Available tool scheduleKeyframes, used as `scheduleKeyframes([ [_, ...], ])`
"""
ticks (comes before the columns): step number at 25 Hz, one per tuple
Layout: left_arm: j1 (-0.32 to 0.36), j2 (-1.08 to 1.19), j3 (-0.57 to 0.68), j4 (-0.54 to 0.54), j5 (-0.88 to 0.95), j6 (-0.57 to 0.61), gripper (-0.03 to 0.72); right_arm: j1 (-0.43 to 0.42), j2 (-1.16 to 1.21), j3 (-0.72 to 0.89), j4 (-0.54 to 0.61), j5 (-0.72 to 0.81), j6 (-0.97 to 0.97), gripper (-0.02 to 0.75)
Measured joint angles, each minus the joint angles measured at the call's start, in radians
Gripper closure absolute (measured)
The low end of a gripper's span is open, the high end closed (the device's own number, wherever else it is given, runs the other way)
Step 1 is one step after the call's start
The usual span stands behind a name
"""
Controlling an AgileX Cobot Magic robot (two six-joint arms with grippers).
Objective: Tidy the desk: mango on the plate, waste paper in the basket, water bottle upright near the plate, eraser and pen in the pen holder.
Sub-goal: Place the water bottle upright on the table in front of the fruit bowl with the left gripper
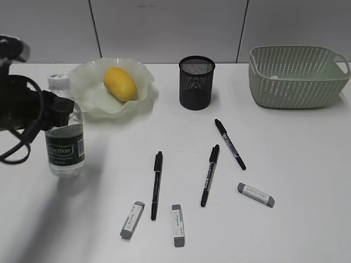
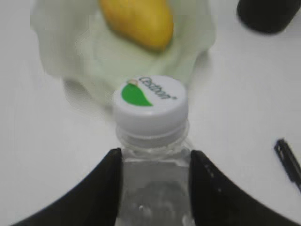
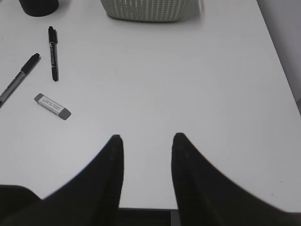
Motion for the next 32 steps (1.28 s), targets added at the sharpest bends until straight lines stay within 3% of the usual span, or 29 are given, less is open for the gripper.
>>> scheduleKeyframes([
  [3,0.029,0.041,0.135,0.0,-0.33,0.006,0.363,0.0,0.0,0.0,0.0,0.0,0.001,0.449],
  [10,0.044,0.268,0.161,-0.008,-0.686,0.012,0.365,0.0,-0.005,0.0,0.0,0.0,0.001,0.449],
  [15,0.044,0.323,0.171,0.003,-0.79,0.018,0.365,0.0,-0.005,0.0,0.0,0.0,0.001,0.449],
  [17,0.044,0.325,0.193,0.003,-0.826,0.019,0.328,0.0,-0.005,0.0,0.0,0.0,0.001,0.449],
  [20,0.044,0.319,0.224,0.008,-0.872,0.019,0.194,0.0,-0.005,0.0,0.0,0.0,0.001,0.449],
  [23,0.044,0.266,0.231,0.002,-0.862,0.019,0.123,0.0,-0.005,0.0,0.0,0.0,0.001,0.449],
  [28,0.044,0.033,0.23,0.001,-0.724,0.01,0.106,0.0,-0.005,0.0,0.0,0.0,0.002,0.449],
  [30,0.044,-0.142,0.201,-0.012,-0.451,-0.012,0.135,0.0,-0.005,0.0,0.0,0.0,0.002,0.449],
  [32,0.044,-0.308,0.122,-0.023,-0.005,-0.019,0.2,0.0,-0.005,0.0,0.0,0.0,0.002,0.449],
])
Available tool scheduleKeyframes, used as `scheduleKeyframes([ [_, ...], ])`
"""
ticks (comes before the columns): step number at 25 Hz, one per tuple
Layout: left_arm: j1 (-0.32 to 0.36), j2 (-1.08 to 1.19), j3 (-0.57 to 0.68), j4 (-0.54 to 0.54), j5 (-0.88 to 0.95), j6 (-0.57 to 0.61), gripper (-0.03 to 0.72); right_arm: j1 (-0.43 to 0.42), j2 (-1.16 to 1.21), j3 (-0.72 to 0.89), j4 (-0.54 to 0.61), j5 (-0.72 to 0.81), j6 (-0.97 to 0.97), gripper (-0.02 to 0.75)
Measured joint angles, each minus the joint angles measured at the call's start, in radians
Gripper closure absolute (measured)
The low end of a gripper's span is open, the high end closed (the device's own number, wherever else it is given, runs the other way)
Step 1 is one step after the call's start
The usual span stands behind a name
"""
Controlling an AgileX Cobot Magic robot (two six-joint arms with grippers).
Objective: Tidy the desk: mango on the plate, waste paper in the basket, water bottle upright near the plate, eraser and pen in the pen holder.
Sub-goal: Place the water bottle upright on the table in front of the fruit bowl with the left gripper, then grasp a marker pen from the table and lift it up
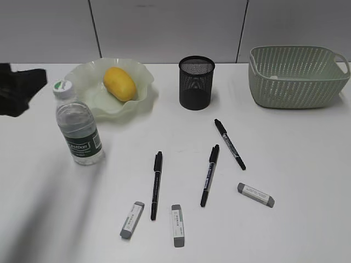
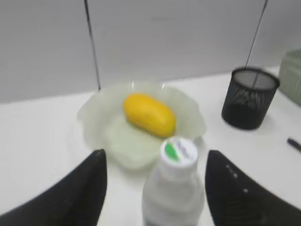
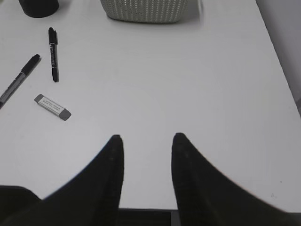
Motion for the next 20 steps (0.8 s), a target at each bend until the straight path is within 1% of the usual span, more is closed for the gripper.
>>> scheduleKeyframes([
  [2,0.001,-0.153,-0.086,0.0,0.38,-0.001,0.279,0.0,0.0,0.0,0.0,0.0,0.0,0.449],
  [4,0.001,-0.279,-0.155,0.011,0.72,-0.001,0.336,0.0,0.0,0.0,0.0,0.0,0.0,0.449],
  [7,0.002,-0.473,-0.189,0.016,1.101,-0.001,0.369,0.0,0.0,0.0,0.0,0.0,0.0,0.449],
  [9,0.002,-0.589,-0.189,0.017,1.272,-0.002,0.375,0.0,0.0,0.0,0.0,0.001,0.0,0.449],
  [10,0.002,-0.642,-0.189,0.017,1.323,-0.002,0.377,0.0,0.0,0.0,0.0,0.001,0.0,0.449],
  [12,0.002,-0.767,-0.186,0.02,1.357,-0.002,0.379,0.0,0.0,0.0,0.0,0.001,0.0,0.449],
  [17,0.002,-1.002,-0.109,0.012,1.331,-0.003,0.379,0.0,0.0,0.0,0.0,0.001,0.0,0.449],
  [20,0.002,-1.083,-0.101,0.012,1.321,-0.002,0.379,0.0,0.0,0.0,0.0,0.001,0.0,0.449],
])
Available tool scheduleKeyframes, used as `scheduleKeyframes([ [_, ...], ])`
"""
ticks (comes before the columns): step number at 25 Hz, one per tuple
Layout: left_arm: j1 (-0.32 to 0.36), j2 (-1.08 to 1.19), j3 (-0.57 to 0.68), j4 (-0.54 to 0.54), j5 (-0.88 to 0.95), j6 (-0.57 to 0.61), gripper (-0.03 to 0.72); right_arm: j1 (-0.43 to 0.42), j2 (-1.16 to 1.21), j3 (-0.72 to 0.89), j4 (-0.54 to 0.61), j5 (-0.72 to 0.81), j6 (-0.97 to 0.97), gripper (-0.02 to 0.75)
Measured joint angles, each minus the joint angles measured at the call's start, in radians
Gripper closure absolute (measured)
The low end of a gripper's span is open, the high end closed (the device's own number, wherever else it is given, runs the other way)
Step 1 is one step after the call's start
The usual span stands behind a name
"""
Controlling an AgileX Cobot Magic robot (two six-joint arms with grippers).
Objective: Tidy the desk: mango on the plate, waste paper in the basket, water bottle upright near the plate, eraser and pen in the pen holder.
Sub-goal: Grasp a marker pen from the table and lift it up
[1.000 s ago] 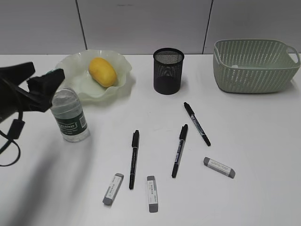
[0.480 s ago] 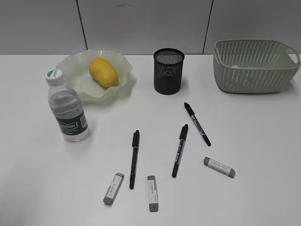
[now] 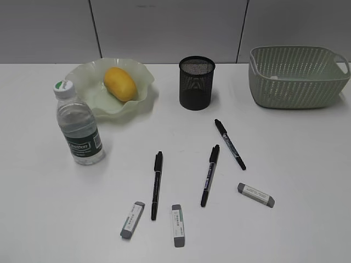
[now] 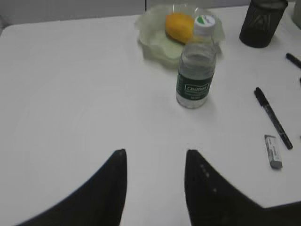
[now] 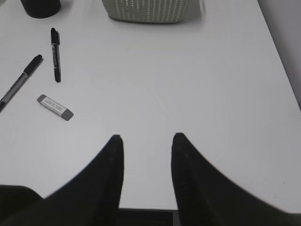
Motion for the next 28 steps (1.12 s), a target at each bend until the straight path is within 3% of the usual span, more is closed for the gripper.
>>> scheduleKeyframes([
  [6,0.0,-0.027,0.001,0.0,-0.004,0.002,0.379,0.0,0.15,-0.025,0.107,-0.067,-0.126,0.449],
  [14,0.0,-0.027,0.001,0.0,-0.004,0.002,0.379,0.023,0.919,-0.09,0.268,-0.281,-0.297,0.449],
  [17,0.0,-0.027,0.001,0.0,-0.004,0.002,0.379,0.109,1.196,-0.183,0.268,-0.322,-0.308,0.449],
  [20,0.0,-0.027,0.001,0.0,-0.004,0.002,0.381,0.21,1.454,-0.332,0.199,-0.386,-0.219,0.442],
  [28,0.0,-0.027,0.001,0.001,-0.004,0.002,0.39,0.311,1.93,-0.787,0.146,-0.365,-0.129,0.377],
])
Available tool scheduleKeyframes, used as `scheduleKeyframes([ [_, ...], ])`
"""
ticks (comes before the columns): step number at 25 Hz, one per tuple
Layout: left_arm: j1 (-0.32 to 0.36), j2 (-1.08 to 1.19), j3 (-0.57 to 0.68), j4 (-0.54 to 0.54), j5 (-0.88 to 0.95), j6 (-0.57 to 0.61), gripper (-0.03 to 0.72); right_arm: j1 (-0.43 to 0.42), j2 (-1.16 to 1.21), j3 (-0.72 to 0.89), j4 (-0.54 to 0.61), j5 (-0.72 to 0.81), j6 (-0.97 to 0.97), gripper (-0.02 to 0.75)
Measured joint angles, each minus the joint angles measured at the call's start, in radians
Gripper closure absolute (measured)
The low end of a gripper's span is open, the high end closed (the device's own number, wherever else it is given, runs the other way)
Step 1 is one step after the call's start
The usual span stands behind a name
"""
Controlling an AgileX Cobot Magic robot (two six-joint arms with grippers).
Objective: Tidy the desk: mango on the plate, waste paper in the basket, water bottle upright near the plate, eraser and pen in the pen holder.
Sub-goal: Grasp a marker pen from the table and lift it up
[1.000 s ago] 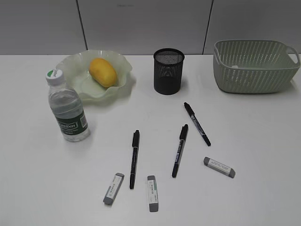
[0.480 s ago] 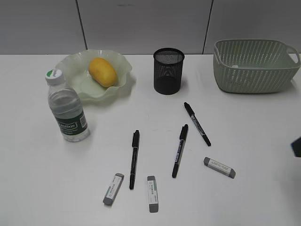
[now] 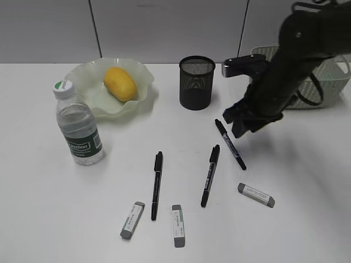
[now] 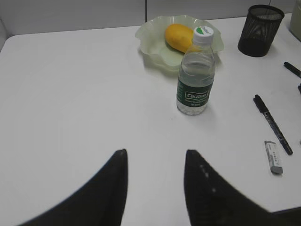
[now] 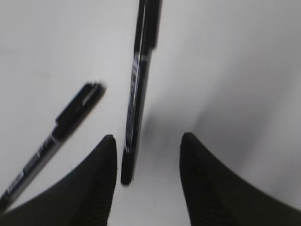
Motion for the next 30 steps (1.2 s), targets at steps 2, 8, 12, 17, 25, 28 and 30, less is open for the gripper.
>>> scheduleKeyframes([
  [2,0.0,0.0,0.0,0.0,0.0,0.0,0.394,0.002,0.081,-0.114,-0.001,0.028,0.008,0.376],
  [8,0.0,0.0,0.0,0.0,0.0,0.0,0.407,0.004,0.25,-0.366,-0.003,0.145,0.017,0.374],
  [12,0.0,0.0,0.0,0.0,0.0,0.0,0.432,0.029,0.304,-0.413,-0.025,0.173,0.036,0.378],
  [17,0.0,0.0,0.0,0.0,0.0,0.0,0.451,0.066,0.333,-0.417,-0.124,0.186,0.117,0.464],
  [25,0.0,0.0,0.0,0.0,0.0,0.0,0.452,0.07,0.312,-0.419,-0.136,0.199,0.133,0.603],
  [28,0.0,0.0,0.0,0.0,0.0,0.0,0.452,0.07,0.209,-0.409,-0.137,0.208,0.134,0.603],
  [30,0.0,0.0,0.0,0.0,0.0,0.0,0.452,0.07,0.089,-0.383,-0.138,0.179,0.134,0.603],
])
